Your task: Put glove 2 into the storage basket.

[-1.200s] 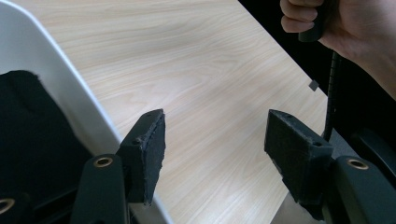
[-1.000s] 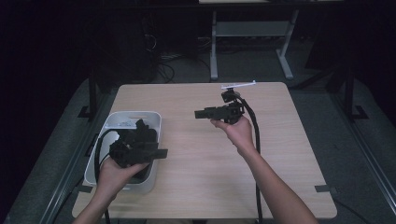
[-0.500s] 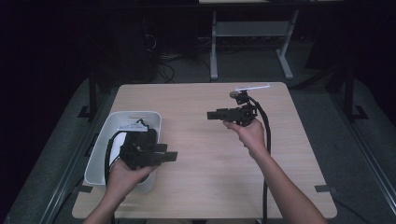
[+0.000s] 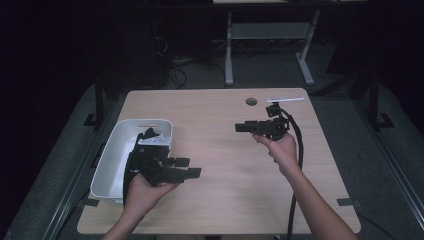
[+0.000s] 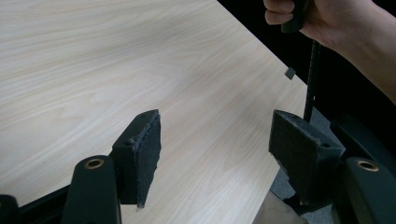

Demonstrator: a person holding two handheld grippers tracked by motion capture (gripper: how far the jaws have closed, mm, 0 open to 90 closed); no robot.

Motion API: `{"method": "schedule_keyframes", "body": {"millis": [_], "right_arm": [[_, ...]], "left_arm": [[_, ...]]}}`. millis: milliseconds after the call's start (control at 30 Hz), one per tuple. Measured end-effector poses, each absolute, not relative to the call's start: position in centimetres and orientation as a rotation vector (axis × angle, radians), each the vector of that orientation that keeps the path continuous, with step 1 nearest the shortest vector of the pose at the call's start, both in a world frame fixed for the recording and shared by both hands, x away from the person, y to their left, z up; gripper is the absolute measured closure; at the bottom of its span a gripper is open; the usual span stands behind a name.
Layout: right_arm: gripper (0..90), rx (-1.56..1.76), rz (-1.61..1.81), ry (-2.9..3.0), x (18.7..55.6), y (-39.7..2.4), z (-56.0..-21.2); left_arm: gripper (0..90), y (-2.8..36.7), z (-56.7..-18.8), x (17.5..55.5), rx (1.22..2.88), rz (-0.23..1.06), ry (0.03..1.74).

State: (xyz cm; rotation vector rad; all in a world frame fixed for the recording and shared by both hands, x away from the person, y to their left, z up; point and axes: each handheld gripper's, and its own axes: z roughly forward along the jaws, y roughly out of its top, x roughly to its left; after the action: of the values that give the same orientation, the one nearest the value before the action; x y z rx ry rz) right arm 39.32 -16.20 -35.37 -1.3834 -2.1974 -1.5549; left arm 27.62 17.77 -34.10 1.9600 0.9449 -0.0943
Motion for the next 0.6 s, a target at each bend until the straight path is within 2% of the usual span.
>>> {"method": "schedule_keyframes", "body": {"millis": [600], "right_arm": [[35.2, -1.485, -1.553, -2.141, 37.7, -20.7, -37.4]], "left_arm": [[31.8, 14.1, -35.4, 27.0, 2.003, -0.141, 0.882]]}}
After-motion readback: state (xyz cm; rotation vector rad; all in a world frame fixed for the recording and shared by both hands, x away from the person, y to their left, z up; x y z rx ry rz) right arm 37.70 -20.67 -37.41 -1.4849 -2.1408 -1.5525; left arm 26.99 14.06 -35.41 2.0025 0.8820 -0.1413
